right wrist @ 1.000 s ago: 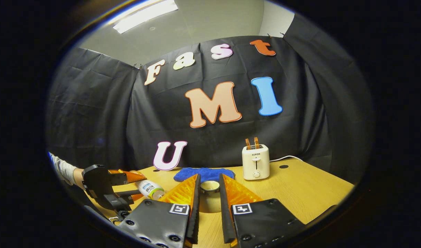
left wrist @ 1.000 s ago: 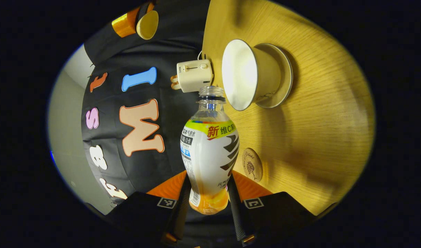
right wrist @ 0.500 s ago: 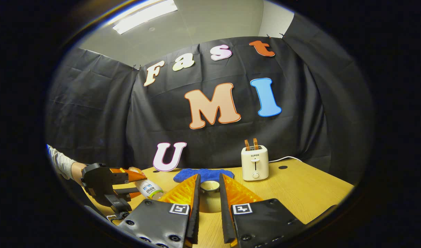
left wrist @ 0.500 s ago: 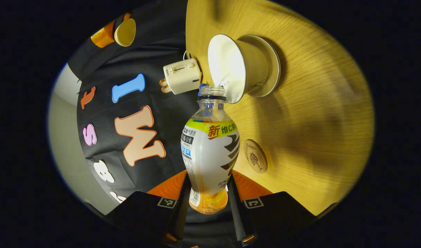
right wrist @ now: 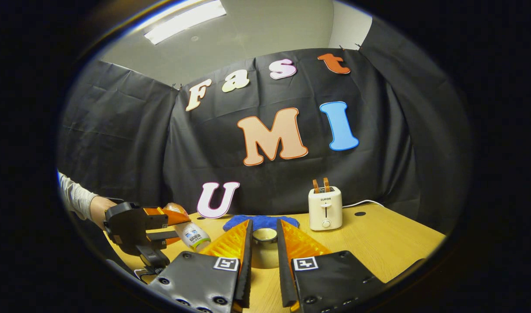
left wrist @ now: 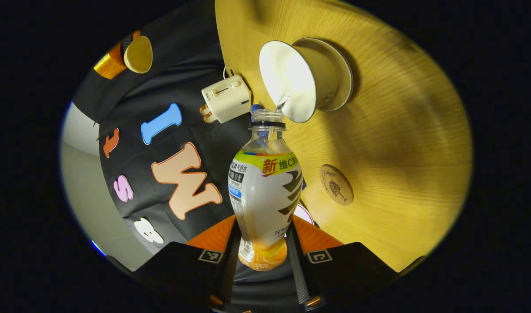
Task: Open the teacup lid with one hand, grasp the water bottle and pour water into the teacup with the other hand; after pouring, place the water bottle on the coaster and then close the teacup lid.
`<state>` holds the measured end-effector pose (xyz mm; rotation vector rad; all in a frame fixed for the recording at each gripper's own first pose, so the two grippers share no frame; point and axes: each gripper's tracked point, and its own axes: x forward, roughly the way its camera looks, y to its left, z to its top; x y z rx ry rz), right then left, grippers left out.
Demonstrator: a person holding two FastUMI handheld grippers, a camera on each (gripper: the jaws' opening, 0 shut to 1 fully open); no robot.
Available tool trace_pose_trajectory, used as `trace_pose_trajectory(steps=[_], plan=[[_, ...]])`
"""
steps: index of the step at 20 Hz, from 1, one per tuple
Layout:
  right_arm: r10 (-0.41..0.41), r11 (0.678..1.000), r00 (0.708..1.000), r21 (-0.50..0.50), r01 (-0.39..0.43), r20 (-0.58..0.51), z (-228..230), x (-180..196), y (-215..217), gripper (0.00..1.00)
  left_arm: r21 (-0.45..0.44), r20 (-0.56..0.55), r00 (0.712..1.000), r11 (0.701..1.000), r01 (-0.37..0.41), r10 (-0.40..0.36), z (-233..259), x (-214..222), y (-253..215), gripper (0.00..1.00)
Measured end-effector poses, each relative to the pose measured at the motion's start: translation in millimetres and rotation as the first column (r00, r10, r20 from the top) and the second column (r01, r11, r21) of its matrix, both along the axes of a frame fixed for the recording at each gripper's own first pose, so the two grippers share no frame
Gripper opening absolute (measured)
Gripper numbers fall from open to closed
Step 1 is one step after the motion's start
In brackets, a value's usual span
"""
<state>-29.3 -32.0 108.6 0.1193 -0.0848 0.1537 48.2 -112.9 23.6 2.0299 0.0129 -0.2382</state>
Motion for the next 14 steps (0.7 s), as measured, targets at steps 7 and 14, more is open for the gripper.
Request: trace_pose_trajectory(steps=[7,14], plan=[[0.006,1.000,1.000,0.001,-0.006,-0.006,-2.0,0.3,1.9,0.31,0.087,0.029,1.000,0.996,0.009,-0.012,8.9,4.6,-0.5,0.55],[-0.008,1.000,1.000,0.001,0.008,0.003,1.9,-1.0,-3.8,0.30,0.128,0.041,0.999,0.992,0.019,-0.025,12.2,3.4,-6.8,0.55]])
